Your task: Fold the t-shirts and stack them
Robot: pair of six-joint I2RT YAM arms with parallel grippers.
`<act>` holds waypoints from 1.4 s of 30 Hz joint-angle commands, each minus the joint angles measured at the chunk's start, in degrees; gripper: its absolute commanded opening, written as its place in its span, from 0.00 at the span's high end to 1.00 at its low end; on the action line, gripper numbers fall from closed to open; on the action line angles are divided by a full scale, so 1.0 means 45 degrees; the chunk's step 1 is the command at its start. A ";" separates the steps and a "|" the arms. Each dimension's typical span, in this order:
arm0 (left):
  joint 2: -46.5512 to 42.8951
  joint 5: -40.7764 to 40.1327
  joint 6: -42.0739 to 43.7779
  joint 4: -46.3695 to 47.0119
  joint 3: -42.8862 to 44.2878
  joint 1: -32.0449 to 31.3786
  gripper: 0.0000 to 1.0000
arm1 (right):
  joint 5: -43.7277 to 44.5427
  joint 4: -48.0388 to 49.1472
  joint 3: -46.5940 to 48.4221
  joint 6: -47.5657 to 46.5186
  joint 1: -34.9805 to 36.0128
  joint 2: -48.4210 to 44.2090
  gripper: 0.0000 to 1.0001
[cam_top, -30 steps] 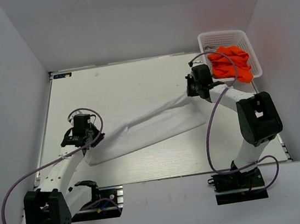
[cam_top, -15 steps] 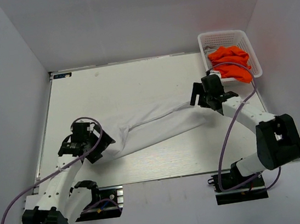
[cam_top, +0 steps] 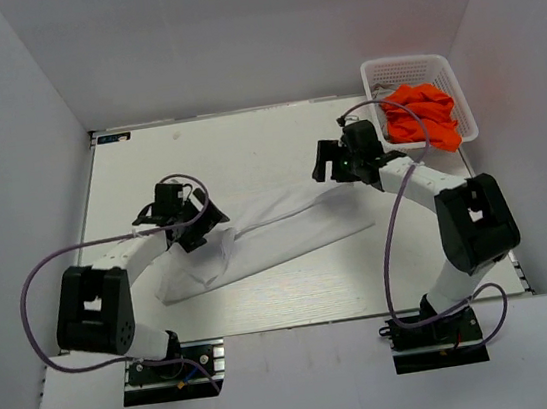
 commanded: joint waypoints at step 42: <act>-0.2451 -0.6901 -0.2057 -0.3922 0.0860 -0.4705 0.00 | 0.0358 0.1043 -0.1202 0.0922 0.0022 -0.0852 0.10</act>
